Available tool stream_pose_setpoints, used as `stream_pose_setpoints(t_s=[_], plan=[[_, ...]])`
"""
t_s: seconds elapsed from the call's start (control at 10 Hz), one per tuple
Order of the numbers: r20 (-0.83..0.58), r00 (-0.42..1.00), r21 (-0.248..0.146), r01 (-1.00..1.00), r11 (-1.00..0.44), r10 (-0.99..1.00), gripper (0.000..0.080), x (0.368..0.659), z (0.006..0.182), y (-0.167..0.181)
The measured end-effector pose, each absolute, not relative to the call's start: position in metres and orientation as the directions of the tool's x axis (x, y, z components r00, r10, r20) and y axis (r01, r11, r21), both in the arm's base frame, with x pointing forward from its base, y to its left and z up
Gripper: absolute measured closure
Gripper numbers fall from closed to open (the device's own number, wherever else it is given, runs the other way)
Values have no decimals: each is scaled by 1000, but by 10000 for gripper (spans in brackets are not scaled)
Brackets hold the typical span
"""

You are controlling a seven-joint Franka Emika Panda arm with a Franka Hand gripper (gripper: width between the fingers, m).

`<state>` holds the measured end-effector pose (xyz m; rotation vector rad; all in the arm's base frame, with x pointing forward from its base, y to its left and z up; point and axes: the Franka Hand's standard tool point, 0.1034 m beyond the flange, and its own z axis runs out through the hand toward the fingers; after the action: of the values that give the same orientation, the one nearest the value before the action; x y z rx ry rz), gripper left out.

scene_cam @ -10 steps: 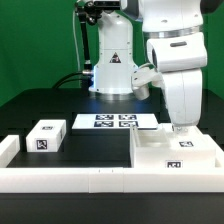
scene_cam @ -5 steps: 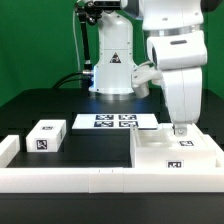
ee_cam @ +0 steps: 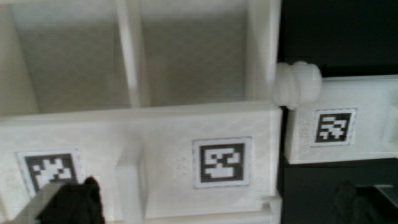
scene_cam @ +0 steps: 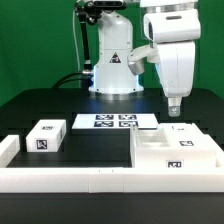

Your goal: Assemble cabinet

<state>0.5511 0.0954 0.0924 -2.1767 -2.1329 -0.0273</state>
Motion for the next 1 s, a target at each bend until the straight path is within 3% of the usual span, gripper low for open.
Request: stream_pose_setpoints(t_s=[0.3,0.6,0.7,1.0], plan=[[77,37,-49,998,-33,996,150,545,92,97],[90,32,6,999,-33,995,150,498,78,107],[93,33,8,999,-34,995,150,491,73,106],[93,35,6,999,-36,995,150,492,73,105]])
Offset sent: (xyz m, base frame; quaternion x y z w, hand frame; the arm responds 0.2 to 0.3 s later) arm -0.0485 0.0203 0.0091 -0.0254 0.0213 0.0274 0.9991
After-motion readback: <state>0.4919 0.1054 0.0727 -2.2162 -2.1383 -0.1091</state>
